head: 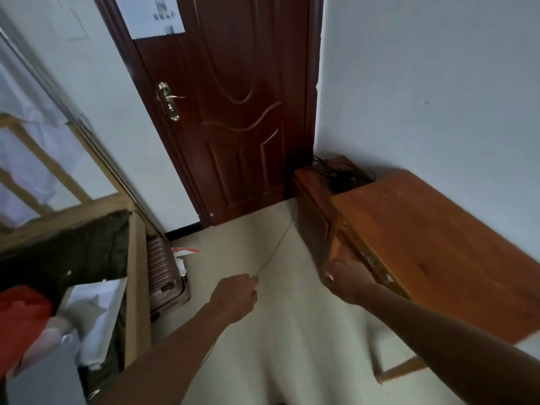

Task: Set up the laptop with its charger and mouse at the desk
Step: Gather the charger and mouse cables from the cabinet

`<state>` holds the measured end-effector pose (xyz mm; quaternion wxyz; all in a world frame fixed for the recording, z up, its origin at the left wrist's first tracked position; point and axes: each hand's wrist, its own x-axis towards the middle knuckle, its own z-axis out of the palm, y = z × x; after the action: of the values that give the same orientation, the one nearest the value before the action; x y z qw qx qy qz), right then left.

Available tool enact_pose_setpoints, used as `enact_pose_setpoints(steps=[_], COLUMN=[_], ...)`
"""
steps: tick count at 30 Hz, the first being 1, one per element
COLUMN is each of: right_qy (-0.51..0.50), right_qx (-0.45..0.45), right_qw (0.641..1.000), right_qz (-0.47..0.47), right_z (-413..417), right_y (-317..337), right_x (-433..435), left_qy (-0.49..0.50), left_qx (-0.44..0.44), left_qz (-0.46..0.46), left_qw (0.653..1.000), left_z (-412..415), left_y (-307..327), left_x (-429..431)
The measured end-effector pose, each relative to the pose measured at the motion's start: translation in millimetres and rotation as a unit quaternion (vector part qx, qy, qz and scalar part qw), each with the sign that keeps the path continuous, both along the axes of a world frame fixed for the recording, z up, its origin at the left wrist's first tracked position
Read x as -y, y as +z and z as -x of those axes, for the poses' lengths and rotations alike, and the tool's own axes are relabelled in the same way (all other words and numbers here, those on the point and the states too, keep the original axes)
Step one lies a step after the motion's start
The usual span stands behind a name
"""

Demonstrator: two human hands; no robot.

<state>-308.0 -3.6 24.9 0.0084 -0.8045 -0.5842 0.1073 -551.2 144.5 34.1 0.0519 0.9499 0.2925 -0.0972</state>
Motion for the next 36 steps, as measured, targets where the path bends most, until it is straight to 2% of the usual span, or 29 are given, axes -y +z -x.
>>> enact_pose_setpoints(steps=[7, 16, 25, 30, 36], right_qy=[-0.023, -0.092, -0.142, -0.249, -0.384], right_qx=[-0.024, -0.052, -0.079, -0.081, -0.129], right_qw=[0.999, 0.994, 0.986, 0.961, 0.907], right_qz=[0.026, 0.039, 0.035, 0.092, 0.116], right_z=[-58.4, -205.6, -320.3, -374.6, -413.3], right_y=[1.1, -37.7, -51.2, -80.9, -104.5], right_x=[-85.7, -239.5, -346.8, -386.0, -430.2], left_qy=[-0.028, -0.061, -0.11, -0.162, -0.208], left_qx=[0.006, 0.0, 0.002, -0.01, -0.016], left_qz=[0.018, 0.039, 0.053, 0.069, 0.127], left_qw=[0.999, 0.997, 0.993, 0.984, 0.97], left_z=[-78.5, -238.8, -357.7, -430.4, -515.3], left_y=[-0.4, -19.4, -21.7, -42.6, -55.3], left_x=[-108.6, -268.0, -394.4, -471.8, -558.4])
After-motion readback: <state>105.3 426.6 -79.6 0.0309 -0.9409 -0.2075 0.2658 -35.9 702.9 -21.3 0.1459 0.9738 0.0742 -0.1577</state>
